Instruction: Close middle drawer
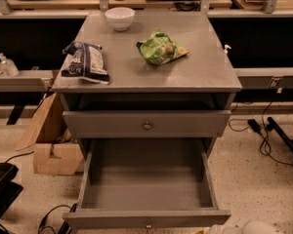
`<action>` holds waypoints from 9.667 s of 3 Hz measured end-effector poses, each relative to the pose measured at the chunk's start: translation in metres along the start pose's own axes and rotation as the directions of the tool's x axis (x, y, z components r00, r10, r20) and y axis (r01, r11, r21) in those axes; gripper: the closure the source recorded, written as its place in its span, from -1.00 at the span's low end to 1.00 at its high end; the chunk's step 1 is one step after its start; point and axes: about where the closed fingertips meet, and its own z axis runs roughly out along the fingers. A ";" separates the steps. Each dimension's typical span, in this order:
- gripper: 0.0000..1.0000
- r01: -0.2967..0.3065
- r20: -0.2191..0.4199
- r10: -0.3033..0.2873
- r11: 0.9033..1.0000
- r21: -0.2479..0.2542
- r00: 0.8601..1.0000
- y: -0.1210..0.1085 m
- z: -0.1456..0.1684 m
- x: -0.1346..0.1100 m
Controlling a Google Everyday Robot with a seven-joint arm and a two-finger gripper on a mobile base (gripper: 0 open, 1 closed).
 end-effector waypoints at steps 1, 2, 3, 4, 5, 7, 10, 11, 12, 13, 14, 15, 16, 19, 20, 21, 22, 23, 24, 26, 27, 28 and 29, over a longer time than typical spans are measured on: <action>1.00 0.019 0.071 -0.017 1.000 -0.024 0.997 -0.012 0.034 -0.005; 1.00 0.051 0.114 -0.047 0.998 -0.030 0.992 -0.029 0.053 -0.020; 1.00 0.055 0.119 -0.052 0.998 -0.027 0.992 -0.031 0.054 -0.023; 1.00 0.064 0.127 -0.062 0.998 -0.012 0.990 -0.045 0.054 -0.030; 1.00 0.064 0.127 -0.062 0.998 -0.012 0.990 -0.045 0.054 -0.030; 1.00 0.071 0.131 -0.072 0.997 0.011 0.989 -0.074 0.056 -0.044; 1.00 0.084 0.132 -0.088 0.996 0.041 0.987 -0.124 0.068 -0.072; 1.00 0.072 0.124 -0.077 0.997 0.039 0.989 -0.139 0.081 -0.077; 1.00 0.072 0.124 -0.077 0.997 0.039 0.989 -0.139 0.081 -0.077; 1.00 0.060 0.124 -0.061 0.998 0.007 0.990 -0.121 0.085 -0.076; 1.00 0.064 0.132 -0.063 0.998 -0.002 0.989 -0.099 0.086 -0.074; 1.00 0.119 0.147 -0.119 0.993 0.013 0.982 -0.114 0.087 -0.078; 1.00 0.179 0.166 -0.181 0.983 0.028 0.969 -0.149 0.088 -0.087; 1.00 0.192 0.169 -0.196 0.981 0.037 0.966 -0.168 0.086 -0.091; 1.00 0.190 0.174 -0.196 0.981 0.048 0.965 -0.193 0.087 -0.092; 1.00 0.190 0.174 -0.196 0.981 0.048 0.965 -0.192 0.086 -0.092; 1.00 0.177 0.175 -0.186 0.982 0.062 0.967 -0.225 0.088 -0.091; 1.00 0.177 0.175 -0.186 0.982 0.062 0.967 -0.224 0.088 -0.090; 1.00 0.167 0.176 -0.178 0.983 0.072 0.968 -0.253 0.089 -0.091; 0.17 0.170 0.178 -0.183 0.982 0.084 0.967 -0.264 0.088 -0.093; -0.30 0.171 0.179 -0.183 0.982 0.080 0.967 -0.262 0.090 -0.094; -0.32 0.180 0.169 -0.190 0.981 0.074 0.967 -0.253 0.093 -0.097; 0.14 0.181 0.165 -0.193 0.980 0.083 0.967 -0.235 0.092 -0.099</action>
Offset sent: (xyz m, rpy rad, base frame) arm 0.0768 0.0545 -0.0310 0.1415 -0.0851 0.0927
